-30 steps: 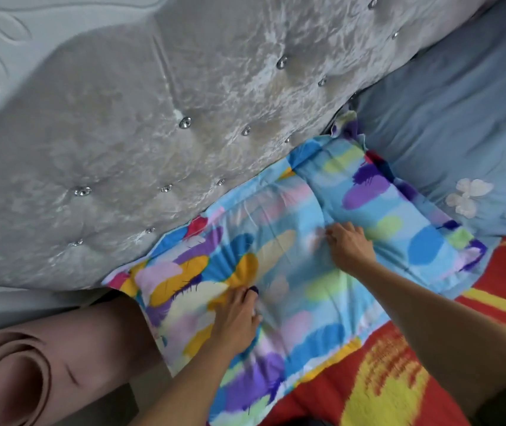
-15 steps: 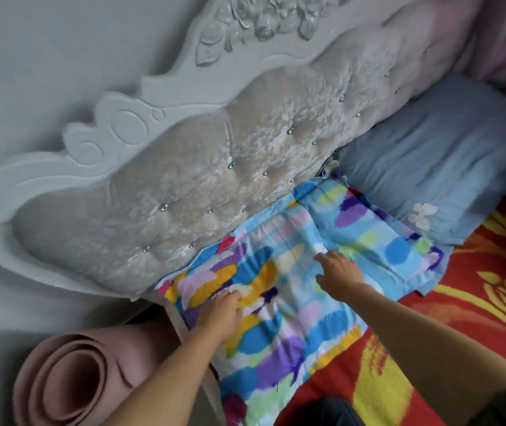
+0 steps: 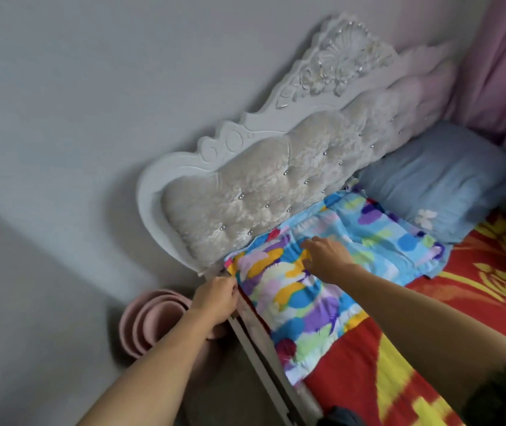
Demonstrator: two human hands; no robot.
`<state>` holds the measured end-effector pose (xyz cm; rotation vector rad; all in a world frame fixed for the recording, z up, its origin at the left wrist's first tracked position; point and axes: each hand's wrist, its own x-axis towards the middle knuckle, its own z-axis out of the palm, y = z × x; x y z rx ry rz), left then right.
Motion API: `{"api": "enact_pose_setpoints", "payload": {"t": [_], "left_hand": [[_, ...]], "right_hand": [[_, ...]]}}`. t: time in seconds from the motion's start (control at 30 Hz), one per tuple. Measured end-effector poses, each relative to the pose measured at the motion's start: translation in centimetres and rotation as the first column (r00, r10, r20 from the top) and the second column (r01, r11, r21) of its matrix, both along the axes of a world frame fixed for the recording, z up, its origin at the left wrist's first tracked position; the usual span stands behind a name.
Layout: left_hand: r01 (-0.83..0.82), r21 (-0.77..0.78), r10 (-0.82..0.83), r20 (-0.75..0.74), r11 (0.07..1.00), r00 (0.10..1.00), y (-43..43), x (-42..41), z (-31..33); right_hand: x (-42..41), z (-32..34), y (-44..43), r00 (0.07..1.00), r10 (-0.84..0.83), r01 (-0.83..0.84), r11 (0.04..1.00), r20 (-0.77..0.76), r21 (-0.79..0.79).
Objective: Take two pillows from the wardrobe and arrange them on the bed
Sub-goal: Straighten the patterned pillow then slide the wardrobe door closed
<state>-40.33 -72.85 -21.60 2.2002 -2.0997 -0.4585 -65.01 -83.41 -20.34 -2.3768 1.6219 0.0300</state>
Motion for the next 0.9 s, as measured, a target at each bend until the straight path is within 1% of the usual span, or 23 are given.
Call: {"api": "enact_pose_setpoints", "payload": {"t": [0.1, 0.23, 0.3, 0.37, 0.43, 0.57, 0.67, 0.73, 0.8, 0.9], "left_hand": [[-0.034, 0.016, 0.033, 0.025, 0.999, 0.999, 4.2, 0.3, 1.1], [-0.093, 0.039, 0.092, 0.02, 0.995, 0.996, 10.9, 1.0, 1.6], [-0.134, 0.028, 0.133, 0.029, 0.991, 0.991, 14.8, 1.4, 1.8], [-0.187, 0.0, 0.186, 0.033, 0.982, 0.982, 19.5, 1.9, 2.1], [-0.234, -0.032, 0.235, 0.038, 0.972, 0.971, 24.6, 2.5, 2.3], [-0.356, -0.042, 0.359, 0.066, 0.933, 0.931, 36.5, 4.4, 3.1], [-0.478, -0.034, 0.479, 0.054, 0.878, 0.876, 45.5, 6.5, 4.4], [-0.562, -0.037, 0.563, 0.071, 0.826, 0.823, 51.1, 8.3, 5.4], [-0.634, -0.047, 0.635, 0.068, 0.772, 0.769, 56.3, 10.2, 6.3], [-0.709, -0.069, 0.712, 0.065, 0.702, 0.699, 63.5, 12.8, 7.3]], "right_hand": [[1.2, 1.2, 3.4, 0.999, 0.048, -0.048, 0.999, -0.006, 0.001], [2.4, 1.6, 8.6, 0.991, 0.126, -0.127, 0.992, -0.043, -0.02], [3.2, 1.9, 11.6, 0.984, 0.171, -0.173, 0.984, -0.055, -0.04], [4.2, 2.1, 15.1, 0.974, 0.22, -0.223, 0.973, -0.058, -0.066], [5.5, 2.3, 19.0, 0.964, 0.264, -0.265, 0.961, -0.025, -0.076], [9.1, 2.8, 27.8, 0.927, 0.373, -0.371, 0.927, 0.03, -0.058], [13.3, 4.0, 34.5, 0.865, 0.501, -0.5, 0.865, 0.03, -0.045], [16.7, 5.3, 38.6, 0.81, 0.583, -0.58, 0.812, 0.053, -0.07], [20.0, 6.5, 42.9, 0.742, 0.667, -0.657, 0.744, 0.077, -0.121], [24.5, 7.7, 49.6, 0.634, 0.771, -0.758, 0.634, 0.055, -0.155]]}}
